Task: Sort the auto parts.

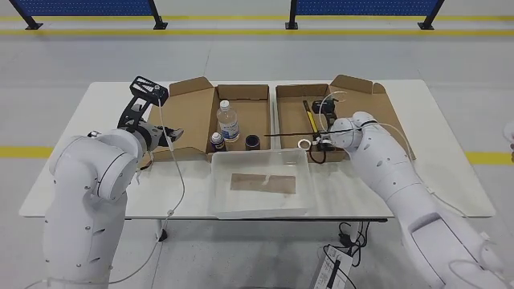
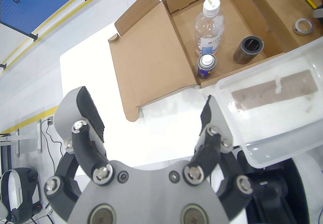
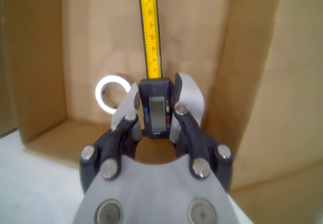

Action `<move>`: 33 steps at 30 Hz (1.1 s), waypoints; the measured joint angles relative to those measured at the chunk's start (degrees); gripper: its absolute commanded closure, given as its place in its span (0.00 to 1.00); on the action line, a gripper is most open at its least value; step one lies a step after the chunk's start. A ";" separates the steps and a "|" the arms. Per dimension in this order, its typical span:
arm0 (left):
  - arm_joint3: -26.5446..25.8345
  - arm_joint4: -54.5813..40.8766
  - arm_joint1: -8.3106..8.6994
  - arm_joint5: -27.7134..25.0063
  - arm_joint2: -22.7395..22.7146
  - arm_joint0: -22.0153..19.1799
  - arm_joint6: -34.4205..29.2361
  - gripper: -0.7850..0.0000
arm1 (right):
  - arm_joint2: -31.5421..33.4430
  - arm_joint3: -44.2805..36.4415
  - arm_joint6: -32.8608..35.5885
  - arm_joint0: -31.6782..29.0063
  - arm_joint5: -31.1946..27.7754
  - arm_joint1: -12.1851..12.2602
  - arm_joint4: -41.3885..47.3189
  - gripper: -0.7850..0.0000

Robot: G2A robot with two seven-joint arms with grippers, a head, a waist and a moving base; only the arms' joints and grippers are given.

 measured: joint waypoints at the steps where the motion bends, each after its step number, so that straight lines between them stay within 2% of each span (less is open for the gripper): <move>1: 0.00 0.00 0.00 0.00 0.00 0.00 0.00 0.00 | -0.11 0.26 0.14 0.10 0.03 -0.14 0.04 1.00; 3: 0.00 0.00 0.00 0.00 0.00 0.00 0.00 0.00 | -0.33 0.82 0.37 0.31 0.03 -0.46 0.24 0.98; 5: 0.00 0.00 0.00 0.00 0.00 0.00 0.00 0.00 | -0.42 1.39 0.37 0.53 -0.09 -0.69 0.38 0.86; 8: 0.00 0.00 0.00 0.00 0.00 0.00 0.00 0.00 | -0.55 2.19 0.29 0.92 -0.28 -1.05 0.52 0.54; 11: 0.00 0.00 0.00 0.00 0.00 0.00 0.00 0.00 | -0.65 2.79 0.25 1.30 -0.52 -1.38 0.62 0.00; 23: 0.00 0.00 0.00 0.00 0.00 0.00 0.00 0.00 | 1.00 1.29 -2.95 2.82 -1.18 -1.53 0.15 0.00; 29: 0.00 0.00 0.00 0.00 0.00 0.00 0.00 0.00 | 5.02 -7.05 -7.36 1.61 -1.62 0.33 -2.07 0.00; 33: 0.00 0.00 0.00 0.00 0.00 0.00 0.00 0.00 | 10.42 -18.49 -8.81 -2.84 -0.98 2.65 -3.78 0.00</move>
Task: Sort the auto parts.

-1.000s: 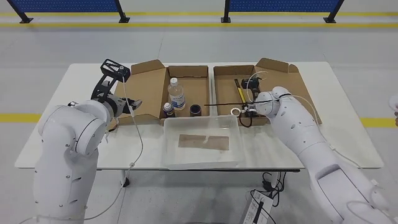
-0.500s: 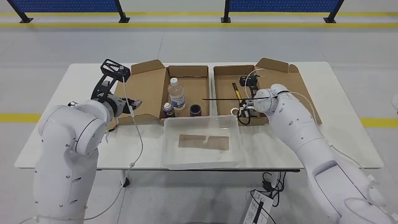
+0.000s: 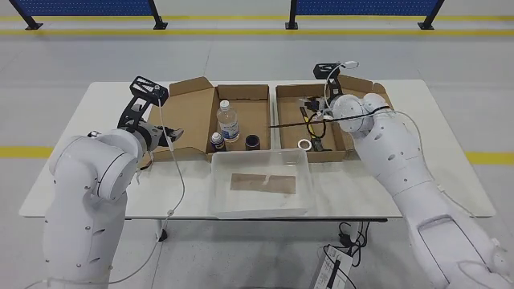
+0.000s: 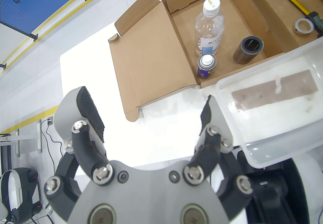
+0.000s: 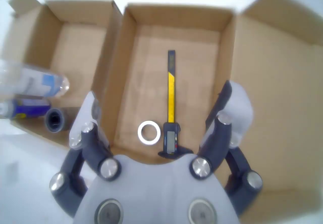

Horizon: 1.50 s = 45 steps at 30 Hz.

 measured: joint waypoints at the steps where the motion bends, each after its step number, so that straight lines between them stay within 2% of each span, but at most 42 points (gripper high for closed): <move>1: 0.00 0.00 0.00 0.00 0.00 0.00 0.00 0.00 | 1.53 -3.02 -0.13 -1.50 0.33 0.57 -0.23 0.00; 9: 0.00 0.00 0.00 0.00 0.00 0.00 0.00 0.00 | 15.85 -29.99 0.43 -19.60 2.50 4.49 -0.15 0.00; 15: 0.00 0.00 0.00 0.00 0.00 0.00 0.00 0.00 | 22.48 -42.69 0.16 -31.13 2.39 5.70 0.90 0.00; 21: 0.00 0.00 0.00 0.00 0.00 0.00 0.00 0.00 | 27.11 -51.54 0.13 -39.55 0.96 6.44 1.23 0.00; 45: 0.00 0.00 0.00 0.00 0.00 0.00 0.00 0.00 | 27.29 -51.73 0.10 -39.81 0.83 6.47 1.29 0.00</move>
